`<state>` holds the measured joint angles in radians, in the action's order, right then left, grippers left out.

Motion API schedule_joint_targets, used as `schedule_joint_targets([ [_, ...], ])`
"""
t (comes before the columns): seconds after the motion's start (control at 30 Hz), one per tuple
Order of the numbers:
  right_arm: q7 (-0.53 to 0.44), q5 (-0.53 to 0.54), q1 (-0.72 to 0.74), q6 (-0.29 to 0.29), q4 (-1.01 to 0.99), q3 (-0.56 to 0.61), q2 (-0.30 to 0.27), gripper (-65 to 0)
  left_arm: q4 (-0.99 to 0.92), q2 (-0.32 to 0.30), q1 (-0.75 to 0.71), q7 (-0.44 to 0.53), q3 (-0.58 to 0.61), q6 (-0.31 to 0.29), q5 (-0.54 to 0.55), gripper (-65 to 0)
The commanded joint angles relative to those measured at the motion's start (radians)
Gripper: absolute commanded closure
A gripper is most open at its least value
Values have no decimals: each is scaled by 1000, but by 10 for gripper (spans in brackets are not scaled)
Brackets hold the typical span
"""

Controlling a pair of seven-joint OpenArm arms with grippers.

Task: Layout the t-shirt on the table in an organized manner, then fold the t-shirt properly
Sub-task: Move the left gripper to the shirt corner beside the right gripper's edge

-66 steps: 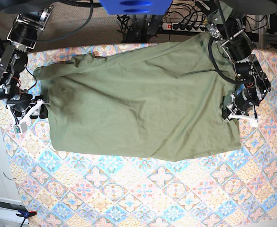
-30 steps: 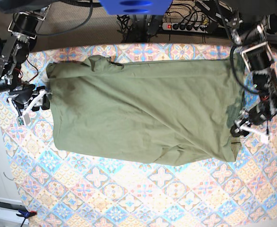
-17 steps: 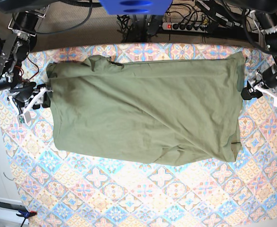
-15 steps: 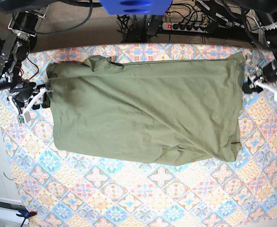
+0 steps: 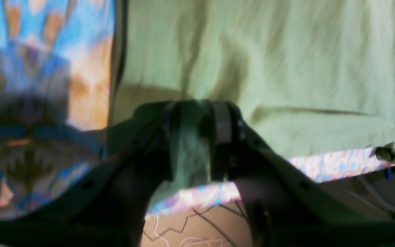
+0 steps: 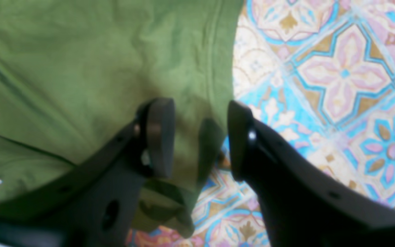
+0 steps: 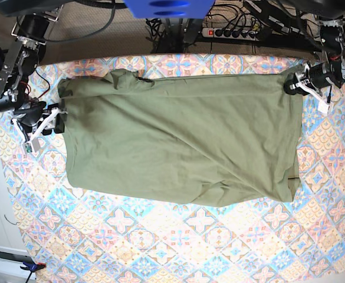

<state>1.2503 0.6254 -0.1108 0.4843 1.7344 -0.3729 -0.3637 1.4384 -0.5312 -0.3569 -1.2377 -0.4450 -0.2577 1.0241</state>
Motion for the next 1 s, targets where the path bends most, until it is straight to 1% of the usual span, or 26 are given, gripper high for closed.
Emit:
schedule_joint_targets([
  [0.0, -19, 9, 13, 0, 14, -7, -19, -245, 23, -33, -12, -9, -4, -10, -17, -120],
  [0.1, -19, 9, 13, 0, 14, -7, -19, -245, 101, -36, -72, -9, -7, -68, -20, -117],
  [0.2, -19, 9, 13, 0, 14, -7, -18, -245, 157, -36, -112, -7, -8, -90, -24, -117],
  [0.5, -19, 9, 13, 0, 12, -7, -18, -245, 154, -33, -146, -29, -1, -90, -44, -121],
  [0.6, -19, 9, 13, 0, 12, -7, -18, -245, 157, -39, -146, -27, -10, -90, -29, -122],
  [0.67, -19, 9, 13, 0, 16, -7, -18, -245, 157, -73, -147, -27, -38, -98, -12, -123],
  [0.73, -19, 9, 13, 0, 19, -7, -18, -245, 155, -83, -173, -24, -93, -131, 8, -124],
  [0.8, -19, 9, 13, 0, 19, -7, -18, -245, 155, -85, -175, -27, -151, -153, 20, -124],
  [0.87, -19, 9, 13, 0, 19, -7, -18, -245, 154, -83, -175, -27, -209, -156, 15, -124],
  [0.93, -19, 9, 13, 0, 19, -7, -18, -245, 144, -80, -173, -27, -229, -156, 14, -130],
  [0.97, -19, 9, 13, 0, 19, -7, -18, -245, 131, -79, -170, -27, -220, -156, 14, -147],
])
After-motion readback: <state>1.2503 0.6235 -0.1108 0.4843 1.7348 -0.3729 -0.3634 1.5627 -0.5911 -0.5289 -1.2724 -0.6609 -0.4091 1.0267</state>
